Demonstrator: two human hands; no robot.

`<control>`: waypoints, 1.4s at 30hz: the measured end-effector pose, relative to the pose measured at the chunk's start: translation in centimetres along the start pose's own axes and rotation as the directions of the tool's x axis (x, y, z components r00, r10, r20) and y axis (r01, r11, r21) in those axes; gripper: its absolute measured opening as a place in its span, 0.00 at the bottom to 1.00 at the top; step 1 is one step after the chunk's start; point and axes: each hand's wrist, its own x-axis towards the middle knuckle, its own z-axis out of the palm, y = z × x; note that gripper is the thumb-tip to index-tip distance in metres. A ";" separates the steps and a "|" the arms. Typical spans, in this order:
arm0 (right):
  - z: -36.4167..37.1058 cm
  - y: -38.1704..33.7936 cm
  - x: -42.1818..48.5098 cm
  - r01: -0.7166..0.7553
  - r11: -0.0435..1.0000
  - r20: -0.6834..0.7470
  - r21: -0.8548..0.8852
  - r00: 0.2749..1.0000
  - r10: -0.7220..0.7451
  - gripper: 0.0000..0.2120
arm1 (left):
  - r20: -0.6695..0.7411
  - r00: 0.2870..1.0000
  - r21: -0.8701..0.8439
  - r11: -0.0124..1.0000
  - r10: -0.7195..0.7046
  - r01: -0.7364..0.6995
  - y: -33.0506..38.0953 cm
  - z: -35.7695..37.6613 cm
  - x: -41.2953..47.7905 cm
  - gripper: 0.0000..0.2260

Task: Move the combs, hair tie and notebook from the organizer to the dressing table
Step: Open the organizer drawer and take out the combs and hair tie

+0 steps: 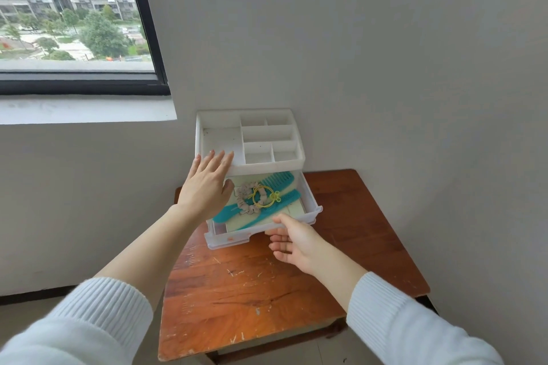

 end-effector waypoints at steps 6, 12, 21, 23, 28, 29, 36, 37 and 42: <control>-1.0 -3.1 -1.9 0.128 0.816 0.158 -0.564 0.986 -0.046 0.18 | -0.093 0.989 -0.017 0.993 0.117 -0.119 1.3 -0.7 -2.1 0.22; 0.5 -7.1 0.1 0.456 0.328 0.240 -0.827 0.815 -0.527 0.07 | -0.114 0.987 0.008 0.993 0.117 -0.117 2.4 -0.9 -3.8 0.13; 2.1 -6.8 4.3 0.400 0.025 0.347 -0.916 0.823 -0.450 0.05 | 0.305 0.944 -0.126 0.977 -0.127 0.172 3.6 -1.0 -1.8 0.17; 1.9 -7.0 4.2 0.402 -0.027 0.370 -0.915 0.812 -0.451 0.03 | 0.351 0.927 -0.122 0.975 -0.133 0.186 3.8 -0.8 -1.4 0.23; 0.9 -8.4 3.2 0.496 0.112 0.337 -0.861 0.721 -0.605 0.04 | 0.412 0.902 -0.004 0.990 -0.129 0.143 4.5 0.2 -0.5 0.33; 0.6 -8.8 2.9 0.508 0.144 0.314 -0.849 0.705 -0.635 0.04 | 0.413 0.902 0.011 0.991 -0.125 0.132 4.7 0.4 -0.4 0.32; -2.1 -9.8 1.8 0.564 0.294 0.184 -0.772 0.641 -0.745 0.03 | 0.390 0.913 0.078 0.992 -0.119 0.096 5.9 0.7 0.6 0.23; -2.5 -9.7 1.8 0.563 0.299 0.178 -0.770 0.640 -0.748 0.03 | 0.386 0.914 0.088 0.991 -0.125 0.098 6.0 0.8 0.6 0.22; -3.3 -9.9 0.9 0.590 0.333 0.125 -0.735 0.602 -0.789 0.07 | 0.402 0.899 0.145 0.981 -0.176 0.127 6.2 0.8 0.7 0.18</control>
